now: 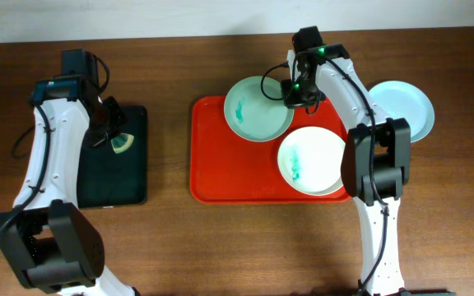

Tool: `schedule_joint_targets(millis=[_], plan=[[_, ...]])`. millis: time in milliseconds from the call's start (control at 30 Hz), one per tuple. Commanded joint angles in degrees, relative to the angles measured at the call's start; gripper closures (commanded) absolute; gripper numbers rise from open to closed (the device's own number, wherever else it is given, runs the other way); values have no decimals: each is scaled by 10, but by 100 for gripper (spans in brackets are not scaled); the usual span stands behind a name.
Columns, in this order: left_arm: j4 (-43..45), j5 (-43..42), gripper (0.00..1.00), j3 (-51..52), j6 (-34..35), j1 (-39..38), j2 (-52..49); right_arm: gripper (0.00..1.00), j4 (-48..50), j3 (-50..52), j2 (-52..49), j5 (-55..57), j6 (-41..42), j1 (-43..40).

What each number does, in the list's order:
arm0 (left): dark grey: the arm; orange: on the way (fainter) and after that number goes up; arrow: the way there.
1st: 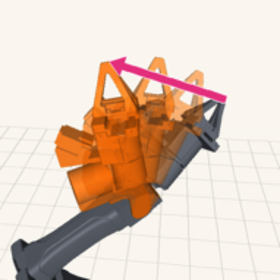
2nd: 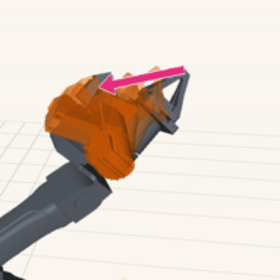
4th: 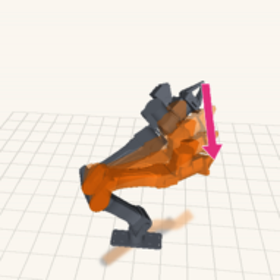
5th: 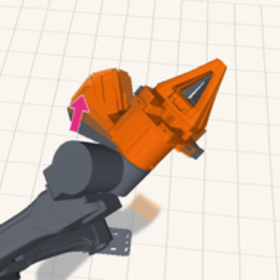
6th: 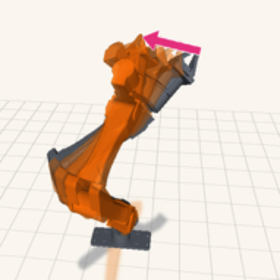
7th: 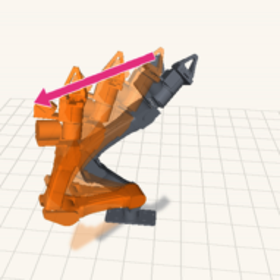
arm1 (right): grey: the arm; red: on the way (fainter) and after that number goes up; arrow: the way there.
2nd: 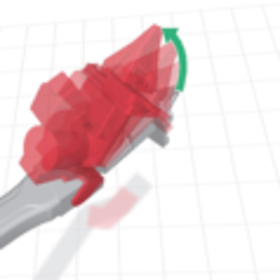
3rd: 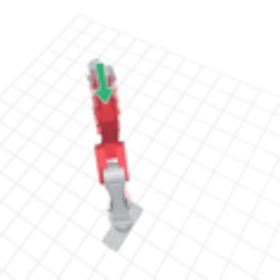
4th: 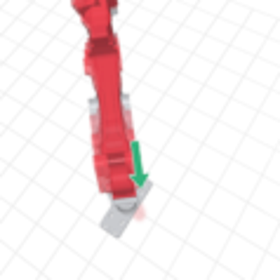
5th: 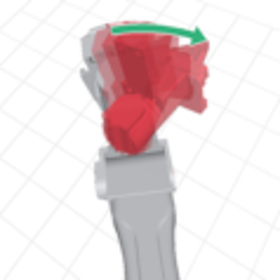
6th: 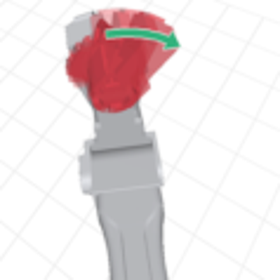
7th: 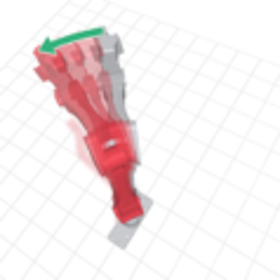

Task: Clean dirty plates on tray and stack at the side
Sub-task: 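Move the right gripper to the top plate's rim and grip it, then scrub the top plate with the sponge in the left gripper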

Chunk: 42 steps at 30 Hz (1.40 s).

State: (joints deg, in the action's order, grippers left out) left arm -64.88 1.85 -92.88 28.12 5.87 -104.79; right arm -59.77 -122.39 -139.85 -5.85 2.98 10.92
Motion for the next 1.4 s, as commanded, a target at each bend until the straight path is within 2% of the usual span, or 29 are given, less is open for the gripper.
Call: schedule_joint_targets(millis=[0, 67, 100, 233, 267, 400, 467, 600, 733, 833, 867, 933, 1067, 1367], plan=[[2, -7, 100, 3, 3, 2, 2, 89, -7, 3, -4, -34, 5, 0], [2, -7, 100, 3, 3, 2, 2, 96, -11, 3, -4, -62, 5, 0], [2, -7, 100, 3, 3, 2, 2, 80, -11, 3, -4, -64, 5, 0], [2, -7, 100, 3, 3, 2, 2, 76, -8, 4, -8, -60, 5, 0], [3, -7, 100, 3, 3, 2, 2, 76, -7, 4, -11, -60, 5, 0], [4, -17, 100, 3, 3, 1, 2, 96, -7, 4, -13, -77, 5, 0], [15, -82, 100, 3, -49, 1, 2, 96, -10, 4, -13, -113, 5, 4], [25, -150, 100, 3, -85, -3, 2, 96, -60, 3, -13, -135, 5, 21], [29, -145, 100, 3, -85, -37, 2, 96, -134, 4, -13, -134, 5, 40], [29, -141, 100, 3, -86, -55, 2, 96, -145, 4, -13, -121, 3, 50], [29, -141, 100, 3, -88, -60, 2, 86, -144, 4, -13, -108, 3, 54], [29, -141, 100, 3, -90, -66, 2, 80, -133, 4, -14, -98, 3, 56], [29, -152, 100, 3, -90, -70, 2, 80, -115, 4, -14, -98, 5, 56], [45, -143, 100, 9, -90, -145, 2, 83, -109, 19, -41, -102, 5, 68]])
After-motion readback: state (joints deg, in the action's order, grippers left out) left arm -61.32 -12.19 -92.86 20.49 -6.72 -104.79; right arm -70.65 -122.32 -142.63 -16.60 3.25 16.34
